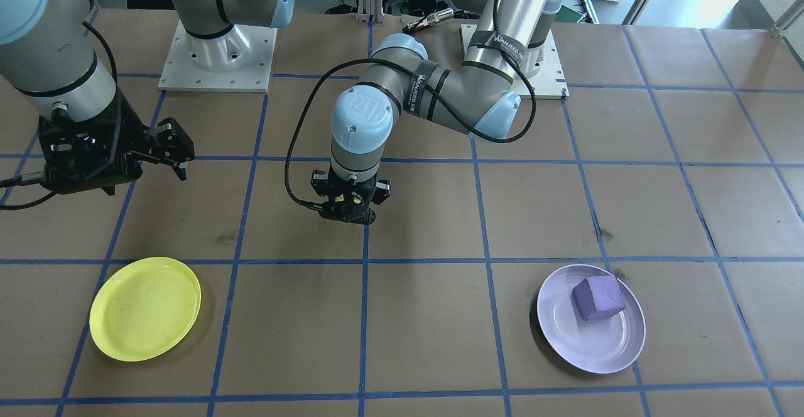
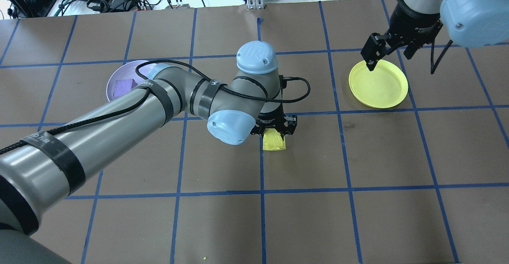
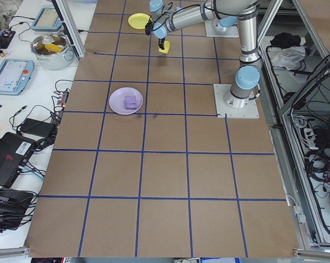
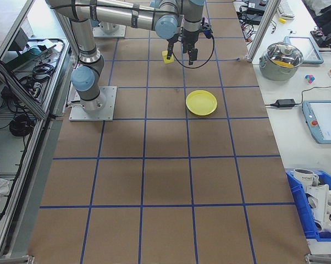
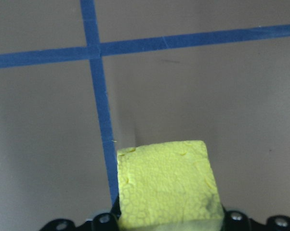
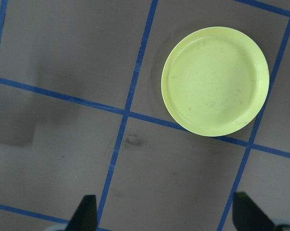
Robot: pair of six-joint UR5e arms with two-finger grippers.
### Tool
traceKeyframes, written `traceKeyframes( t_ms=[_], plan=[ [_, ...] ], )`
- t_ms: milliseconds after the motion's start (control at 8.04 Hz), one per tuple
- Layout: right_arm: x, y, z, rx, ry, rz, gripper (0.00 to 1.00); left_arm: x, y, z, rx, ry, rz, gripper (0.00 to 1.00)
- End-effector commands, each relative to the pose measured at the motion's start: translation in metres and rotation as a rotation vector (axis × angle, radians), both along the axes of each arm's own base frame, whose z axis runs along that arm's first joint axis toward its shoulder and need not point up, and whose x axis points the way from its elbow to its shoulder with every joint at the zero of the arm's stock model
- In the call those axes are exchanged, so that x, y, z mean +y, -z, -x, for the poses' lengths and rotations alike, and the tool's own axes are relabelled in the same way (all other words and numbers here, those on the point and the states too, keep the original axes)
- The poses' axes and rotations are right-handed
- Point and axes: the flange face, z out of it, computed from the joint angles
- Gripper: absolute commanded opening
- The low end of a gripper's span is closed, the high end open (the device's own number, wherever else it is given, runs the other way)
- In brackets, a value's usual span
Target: Sort blocks by color into plates
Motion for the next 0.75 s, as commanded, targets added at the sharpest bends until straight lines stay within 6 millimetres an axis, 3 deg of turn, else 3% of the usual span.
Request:
traceKeyframes(
  t_ms=[0, 124, 249, 497, 622],
  plan=[
    [0.000, 0.001, 0.002, 0.000, -0.001, -0.001, 1.00, 0.009, 0.014, 0.020, -0.008, -0.039, 0.006, 0.16],
    [0.000, 0.001, 0.002, 0.000, -0.003, -0.001, 1.00, 0.010, 0.017, 0.020, -0.015, -0.040, 0.004, 0.50],
    [-0.001, 0.001, 0.002, 0.000, -0.001, -0.003, 1.00, 0.010, 0.016, 0.021, -0.012, -0.052, 0.002, 0.96],
    [0.000, 0.000, 0.002, 0.000, 0.011, -0.001, 1.00, 0.011, 0.010, 0.022, -0.006, -0.087, 0.010, 1.00],
    [0.000, 0.001, 0.002, -0.001, 0.013, -0.004, 1.00, 0.010, -0.002, 0.020, 0.006, -0.077, 0.029, 1.00]
  ],
)
